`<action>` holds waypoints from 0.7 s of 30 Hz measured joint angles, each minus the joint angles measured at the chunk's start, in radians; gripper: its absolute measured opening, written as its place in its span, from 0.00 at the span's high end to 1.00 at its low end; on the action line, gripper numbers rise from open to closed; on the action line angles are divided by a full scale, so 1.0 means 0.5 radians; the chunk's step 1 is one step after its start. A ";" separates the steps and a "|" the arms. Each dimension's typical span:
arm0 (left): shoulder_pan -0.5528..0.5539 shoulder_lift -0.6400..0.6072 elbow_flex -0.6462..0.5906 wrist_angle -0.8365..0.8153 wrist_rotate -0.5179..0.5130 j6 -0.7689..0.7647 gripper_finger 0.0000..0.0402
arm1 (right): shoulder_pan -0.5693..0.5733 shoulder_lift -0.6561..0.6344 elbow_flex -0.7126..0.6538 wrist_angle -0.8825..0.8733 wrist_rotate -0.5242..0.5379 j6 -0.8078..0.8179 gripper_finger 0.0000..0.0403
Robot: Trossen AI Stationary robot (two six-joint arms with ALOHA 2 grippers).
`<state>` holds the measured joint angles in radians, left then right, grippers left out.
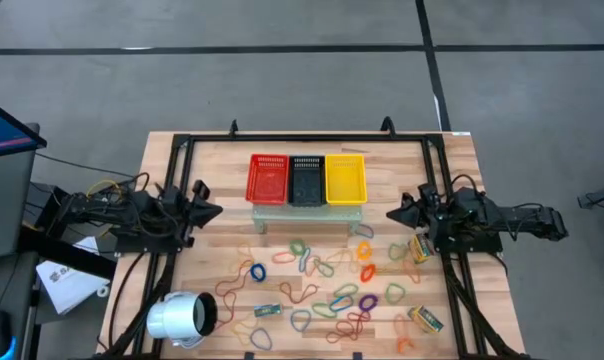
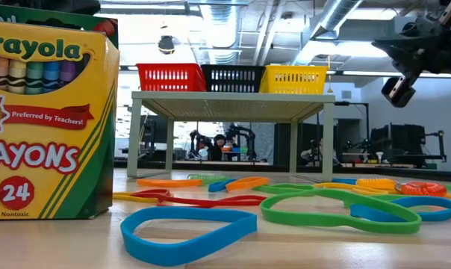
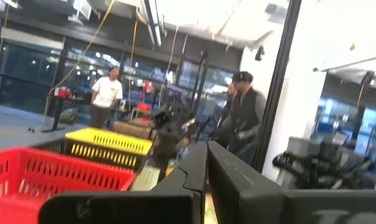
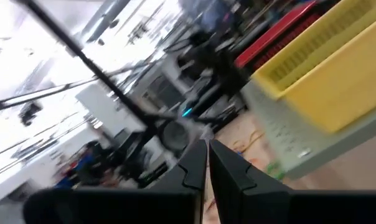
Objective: Pick & Place Office Desk Supplies
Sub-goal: Put the crayon box into the red bin on the shelf
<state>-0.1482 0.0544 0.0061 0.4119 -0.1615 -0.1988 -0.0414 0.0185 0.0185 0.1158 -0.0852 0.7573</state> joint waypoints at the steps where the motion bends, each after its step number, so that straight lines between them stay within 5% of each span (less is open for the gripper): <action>1: 0.000 0.000 0.000 0.025 0.001 -0.001 0.98 | 0.000 0.000 0.000 0.015 0.046 -0.009 0.96; 9: -0.001 0.000 0.000 0.087 -0.006 0.013 0.98 | -0.002 0.000 0.148 0.451 0.068 -0.204 0.94; 16: -0.002 0.052 0.076 -0.035 -0.006 -0.084 0.99 | 0.000 0.111 0.737 -0.145 0.101 -0.585 0.82; 21: -0.092 0.431 0.403 -0.249 -0.005 -0.188 1.00 | 0.000 0.320 1.056 -0.576 0.174 -0.820 0.71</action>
<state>-0.1943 0.2698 0.2079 0.2874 -0.1639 -0.2927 -0.0414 0.1786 0.5463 -0.1722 0.0019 0.3475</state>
